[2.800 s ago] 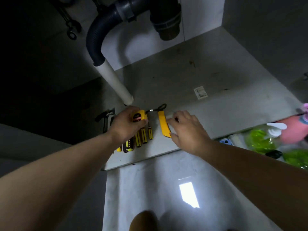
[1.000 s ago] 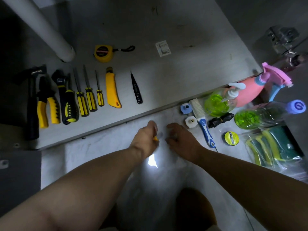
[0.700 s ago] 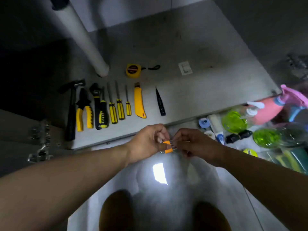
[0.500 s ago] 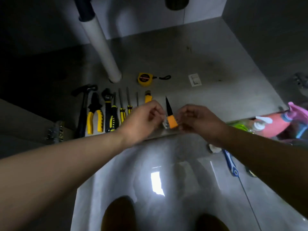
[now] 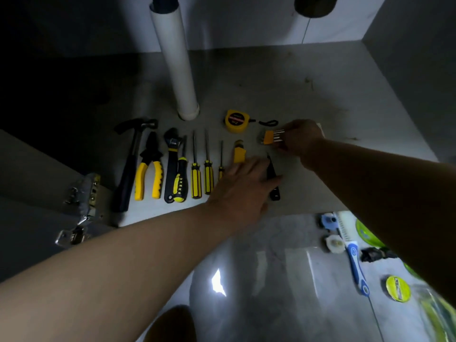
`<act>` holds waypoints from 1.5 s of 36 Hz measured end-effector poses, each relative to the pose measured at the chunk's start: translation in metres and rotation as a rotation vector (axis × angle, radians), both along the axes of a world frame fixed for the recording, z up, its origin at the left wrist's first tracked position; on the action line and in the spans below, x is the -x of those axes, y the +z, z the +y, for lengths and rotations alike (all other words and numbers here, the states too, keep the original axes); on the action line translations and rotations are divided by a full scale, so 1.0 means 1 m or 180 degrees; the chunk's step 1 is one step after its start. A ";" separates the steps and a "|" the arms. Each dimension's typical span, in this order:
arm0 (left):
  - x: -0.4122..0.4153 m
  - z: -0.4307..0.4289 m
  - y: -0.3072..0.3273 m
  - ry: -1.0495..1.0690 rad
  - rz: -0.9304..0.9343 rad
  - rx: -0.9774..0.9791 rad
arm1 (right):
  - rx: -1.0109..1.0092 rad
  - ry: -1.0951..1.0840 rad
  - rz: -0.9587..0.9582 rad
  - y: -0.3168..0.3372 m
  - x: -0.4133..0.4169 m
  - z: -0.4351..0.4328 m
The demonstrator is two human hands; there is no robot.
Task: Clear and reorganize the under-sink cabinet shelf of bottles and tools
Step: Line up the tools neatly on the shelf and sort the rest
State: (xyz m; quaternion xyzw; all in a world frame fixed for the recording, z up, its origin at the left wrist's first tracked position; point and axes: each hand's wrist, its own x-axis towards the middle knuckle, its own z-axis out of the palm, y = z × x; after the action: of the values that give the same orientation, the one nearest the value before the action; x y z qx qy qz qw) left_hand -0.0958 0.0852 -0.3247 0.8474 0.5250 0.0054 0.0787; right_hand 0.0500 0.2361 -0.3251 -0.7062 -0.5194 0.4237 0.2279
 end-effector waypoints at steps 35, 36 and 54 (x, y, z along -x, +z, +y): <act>-0.093 -0.057 0.016 -0.1083 -0.0816 0.0088 | -0.0870 0.1054 -0.1349 -0.008 -0.159 -0.198; -0.102 -0.062 0.011 -0.1091 -0.0932 0.0320 | -0.0745 0.1026 -0.1393 -0.019 -0.163 -0.207; -0.132 -0.088 -0.066 0.1205 -0.2243 0.2390 | -0.0091 0.0406 0.0142 -0.076 -0.156 -0.231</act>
State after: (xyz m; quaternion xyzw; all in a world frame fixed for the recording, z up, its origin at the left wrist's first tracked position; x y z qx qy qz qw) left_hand 0.0360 -0.0028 -0.3909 0.5987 0.5761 0.1152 0.5445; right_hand 0.2057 0.0055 -0.4007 -0.6588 -0.5641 0.4456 0.2220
